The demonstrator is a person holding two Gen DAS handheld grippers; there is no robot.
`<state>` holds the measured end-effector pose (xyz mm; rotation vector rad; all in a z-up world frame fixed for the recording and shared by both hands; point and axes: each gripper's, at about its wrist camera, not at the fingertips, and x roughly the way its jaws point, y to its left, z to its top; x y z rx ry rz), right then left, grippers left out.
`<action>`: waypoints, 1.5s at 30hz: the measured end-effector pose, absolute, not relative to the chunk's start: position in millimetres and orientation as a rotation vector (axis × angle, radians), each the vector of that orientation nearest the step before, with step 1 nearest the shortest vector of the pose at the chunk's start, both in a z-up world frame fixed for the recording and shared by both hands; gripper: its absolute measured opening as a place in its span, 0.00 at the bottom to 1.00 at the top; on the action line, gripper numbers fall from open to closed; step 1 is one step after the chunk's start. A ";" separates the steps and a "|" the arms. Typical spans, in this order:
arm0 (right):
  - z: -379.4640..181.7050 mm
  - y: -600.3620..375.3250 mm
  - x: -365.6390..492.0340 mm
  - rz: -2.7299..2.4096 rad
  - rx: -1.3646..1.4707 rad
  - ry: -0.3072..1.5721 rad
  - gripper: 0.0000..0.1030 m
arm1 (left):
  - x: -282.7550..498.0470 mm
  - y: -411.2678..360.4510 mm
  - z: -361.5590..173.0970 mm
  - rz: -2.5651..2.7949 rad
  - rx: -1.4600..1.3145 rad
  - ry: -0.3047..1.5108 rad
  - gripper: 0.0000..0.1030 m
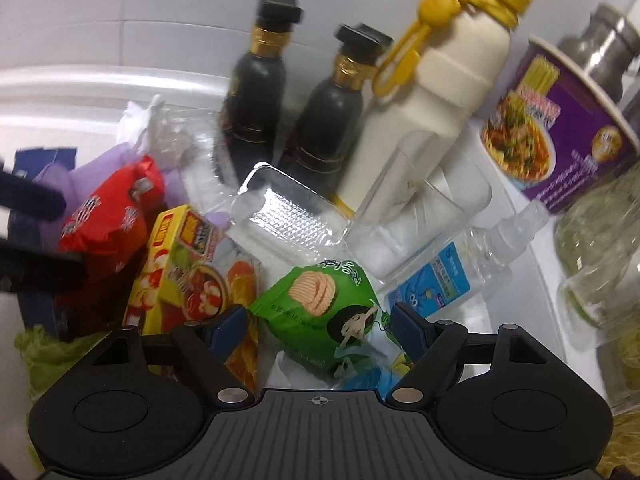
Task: Collect trash
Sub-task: 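Grasp the red snack wrapper with the left gripper while the right gripper grasps the green chip bag, then carry the red wrapper and green chip bag with both grippers over the bin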
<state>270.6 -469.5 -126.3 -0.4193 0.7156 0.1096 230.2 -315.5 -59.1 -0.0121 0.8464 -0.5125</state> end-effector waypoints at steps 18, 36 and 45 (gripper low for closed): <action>-125.0 -475.9 264.5 0.056 -0.207 0.701 0.37 | 228.3 -299.1 -48.2 -0.536 -0.055 0.808 0.15; -70.7 -487.9 199.9 0.094 0.183 0.505 0.36 | 202.6 -262.0 -10.5 -0.622 -0.133 0.722 0.12; -55.6 -450.3 163.6 0.113 0.158 0.474 0.36 | 181.4 -239.9 0.9 -0.660 -0.122 0.697 0.12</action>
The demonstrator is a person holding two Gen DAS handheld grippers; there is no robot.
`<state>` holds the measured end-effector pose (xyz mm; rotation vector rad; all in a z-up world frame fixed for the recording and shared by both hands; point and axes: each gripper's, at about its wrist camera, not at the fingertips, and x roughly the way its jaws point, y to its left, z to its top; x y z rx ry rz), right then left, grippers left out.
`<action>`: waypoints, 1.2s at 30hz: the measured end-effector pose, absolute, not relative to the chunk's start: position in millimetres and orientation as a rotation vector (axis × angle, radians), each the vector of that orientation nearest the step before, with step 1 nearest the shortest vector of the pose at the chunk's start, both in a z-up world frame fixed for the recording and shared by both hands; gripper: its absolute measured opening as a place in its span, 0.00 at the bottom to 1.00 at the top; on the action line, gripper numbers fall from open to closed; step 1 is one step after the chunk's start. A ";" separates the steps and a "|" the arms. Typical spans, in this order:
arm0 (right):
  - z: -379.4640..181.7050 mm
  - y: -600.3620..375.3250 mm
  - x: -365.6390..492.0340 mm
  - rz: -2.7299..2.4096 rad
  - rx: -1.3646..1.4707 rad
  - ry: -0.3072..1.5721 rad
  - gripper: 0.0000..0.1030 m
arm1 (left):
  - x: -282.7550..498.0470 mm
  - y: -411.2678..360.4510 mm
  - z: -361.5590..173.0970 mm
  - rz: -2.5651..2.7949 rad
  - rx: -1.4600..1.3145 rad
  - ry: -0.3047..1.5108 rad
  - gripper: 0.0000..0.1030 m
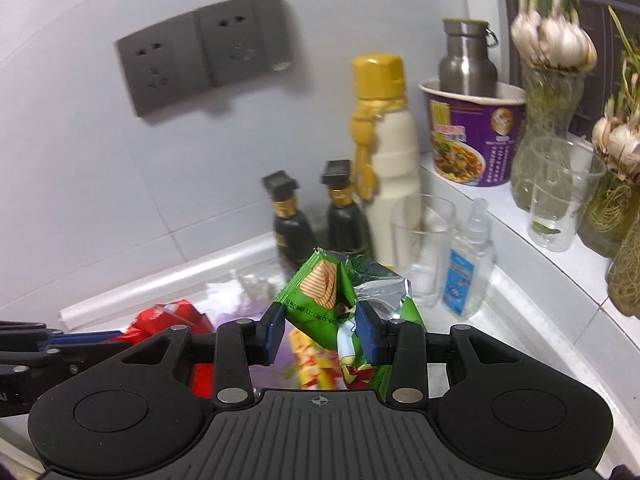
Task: Collect trash
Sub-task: 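Carry the red wrapper and green chip bag with both grippers over the bin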
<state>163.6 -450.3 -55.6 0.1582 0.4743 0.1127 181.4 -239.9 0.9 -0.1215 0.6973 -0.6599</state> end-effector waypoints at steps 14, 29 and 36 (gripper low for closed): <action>-66.6 -390.5 117.3 0.162 0.195 0.484 0.36 | 150.7 -182.7 7.1 -0.662 -0.123 0.679 0.12; -95.6 -327.3 72.3 0.239 0.262 0.585 0.36 | 121.1 -114.5 -10.9 -0.616 -0.178 0.730 0.12; -107.8 -283.3 60.8 0.290 0.250 0.641 0.36 | 108.4 -80.9 -20.1 -0.592 -0.193 0.740 0.12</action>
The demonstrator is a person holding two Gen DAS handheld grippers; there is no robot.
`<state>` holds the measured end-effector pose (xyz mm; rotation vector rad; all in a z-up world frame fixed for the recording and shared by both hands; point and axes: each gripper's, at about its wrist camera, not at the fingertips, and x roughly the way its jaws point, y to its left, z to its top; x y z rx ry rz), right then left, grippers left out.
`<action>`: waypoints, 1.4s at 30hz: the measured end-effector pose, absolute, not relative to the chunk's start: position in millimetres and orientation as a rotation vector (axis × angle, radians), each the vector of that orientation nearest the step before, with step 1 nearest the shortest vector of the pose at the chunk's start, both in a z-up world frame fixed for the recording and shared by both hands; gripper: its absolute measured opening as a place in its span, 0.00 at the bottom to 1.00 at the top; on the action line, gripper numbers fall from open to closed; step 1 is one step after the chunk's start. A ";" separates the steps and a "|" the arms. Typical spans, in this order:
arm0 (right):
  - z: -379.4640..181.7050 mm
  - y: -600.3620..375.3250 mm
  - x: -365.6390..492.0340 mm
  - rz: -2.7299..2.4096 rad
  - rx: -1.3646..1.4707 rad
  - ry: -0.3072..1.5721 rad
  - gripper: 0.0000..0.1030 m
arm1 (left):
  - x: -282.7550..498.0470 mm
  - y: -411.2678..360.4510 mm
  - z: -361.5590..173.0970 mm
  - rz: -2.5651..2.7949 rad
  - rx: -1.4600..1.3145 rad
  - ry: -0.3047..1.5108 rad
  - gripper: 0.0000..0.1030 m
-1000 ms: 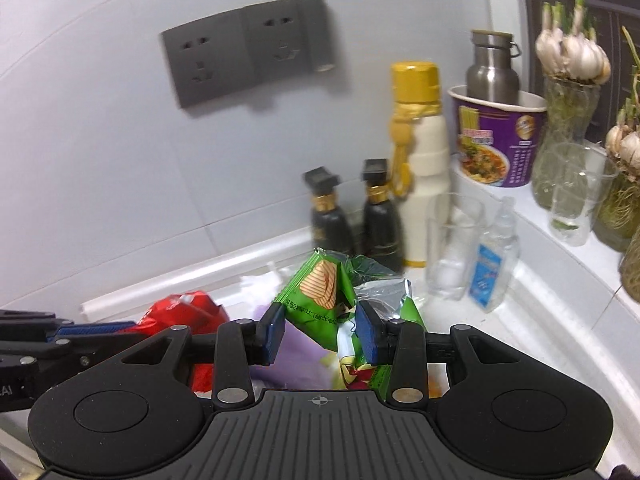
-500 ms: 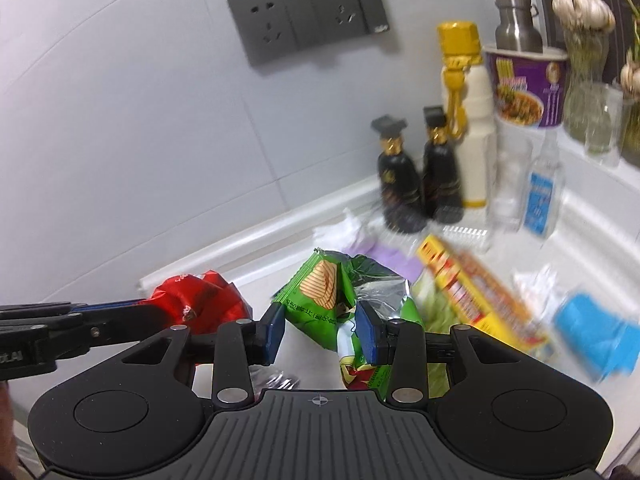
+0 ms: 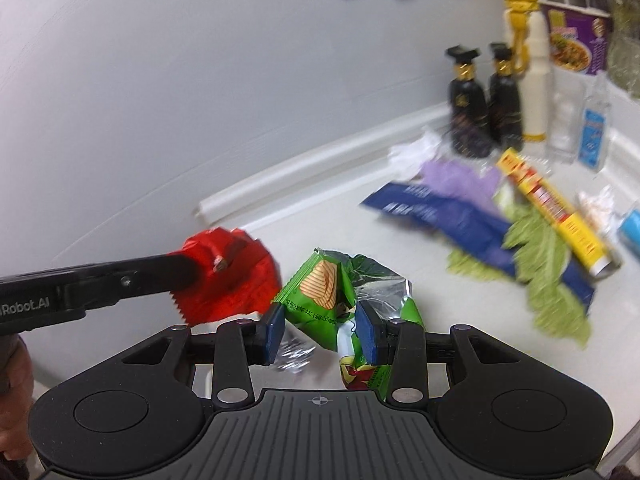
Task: Collect trash
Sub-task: 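Carry the red wrapper and green chip bag with both grippers over the bin, then open both grippers to drop the red wrapper and green bag into the bin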
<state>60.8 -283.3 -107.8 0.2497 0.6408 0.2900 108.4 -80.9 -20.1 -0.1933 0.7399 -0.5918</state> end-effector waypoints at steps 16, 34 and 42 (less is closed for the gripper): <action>-138.2 -172.0 56.8 0.470 0.179 0.770 0.36 | 96.0 13.5 -57.3 -0.435 -0.264 0.809 0.12; -179.2 -73.5 69.3 0.561 0.107 0.830 0.36 | 101.1 100.3 -132.2 -0.311 -0.317 0.948 0.12; -233.2 -39.6 73.3 0.487 0.060 0.880 0.37 | 115.2 108.9 -187.2 -0.359 -0.293 1.033 0.12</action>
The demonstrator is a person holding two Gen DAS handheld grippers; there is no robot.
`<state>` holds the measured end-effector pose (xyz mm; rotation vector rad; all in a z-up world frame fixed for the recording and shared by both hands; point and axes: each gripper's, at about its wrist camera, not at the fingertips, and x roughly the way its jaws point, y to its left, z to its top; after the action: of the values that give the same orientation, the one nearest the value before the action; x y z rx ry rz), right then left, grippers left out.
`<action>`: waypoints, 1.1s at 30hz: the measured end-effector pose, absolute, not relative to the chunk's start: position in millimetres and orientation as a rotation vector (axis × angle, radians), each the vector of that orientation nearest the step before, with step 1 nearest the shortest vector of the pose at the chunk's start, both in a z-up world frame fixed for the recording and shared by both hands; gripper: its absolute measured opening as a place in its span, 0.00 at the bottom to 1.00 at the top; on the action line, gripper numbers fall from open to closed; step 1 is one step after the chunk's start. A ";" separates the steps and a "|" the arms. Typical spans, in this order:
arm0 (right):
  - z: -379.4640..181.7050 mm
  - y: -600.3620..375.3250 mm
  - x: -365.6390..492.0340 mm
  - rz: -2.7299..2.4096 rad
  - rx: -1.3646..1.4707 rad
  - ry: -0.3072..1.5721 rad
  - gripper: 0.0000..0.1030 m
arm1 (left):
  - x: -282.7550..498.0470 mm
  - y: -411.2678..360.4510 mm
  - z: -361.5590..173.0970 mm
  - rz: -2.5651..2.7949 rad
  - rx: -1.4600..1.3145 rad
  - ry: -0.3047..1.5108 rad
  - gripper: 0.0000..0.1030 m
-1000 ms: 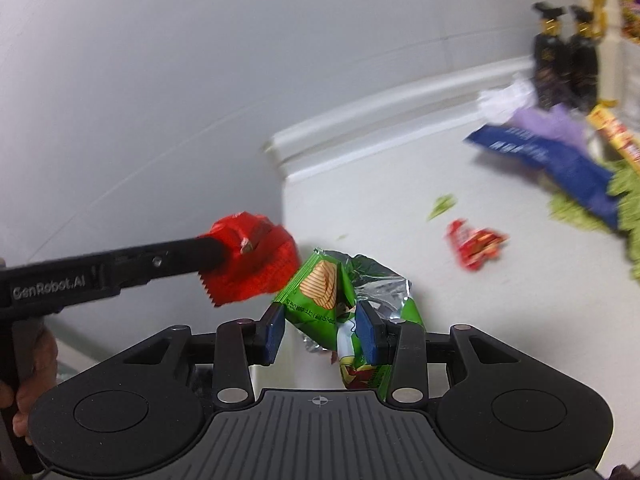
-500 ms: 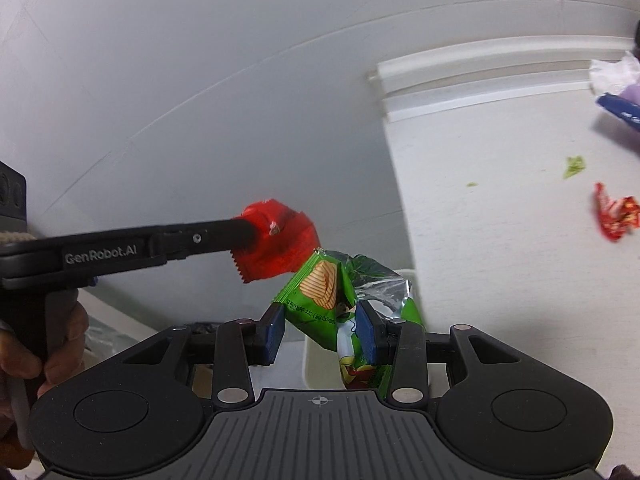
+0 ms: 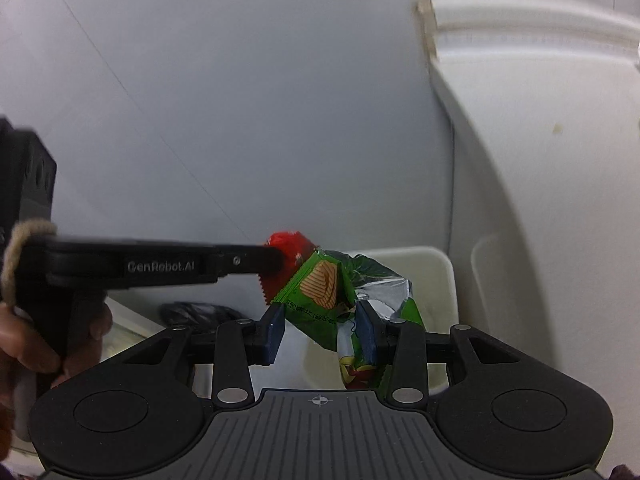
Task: Collect trash
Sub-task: 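Open both grippers to drop the red wrapper and green bag into the bin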
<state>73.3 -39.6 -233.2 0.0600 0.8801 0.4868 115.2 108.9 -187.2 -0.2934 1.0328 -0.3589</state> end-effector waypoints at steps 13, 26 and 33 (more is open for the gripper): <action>-331.4 -4.3 140.5 0.343 -0.005 0.954 0.37 | 175.9 98.3 -291.8 -0.370 -0.223 1.218 0.14; -385.2 -0.2 169.9 0.244 -0.049 1.012 0.51 | 197.9 77.1 -330.1 -0.378 -0.102 1.305 0.25; -376.0 -14.1 167.9 0.248 -0.007 1.019 0.73 | 197.6 67.2 -335.4 -0.384 -0.068 1.334 0.49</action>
<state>167.9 -14.1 -376.0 -0.0067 1.0189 0.2478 197.6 67.2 -335.4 -0.0676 1.3336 -0.3840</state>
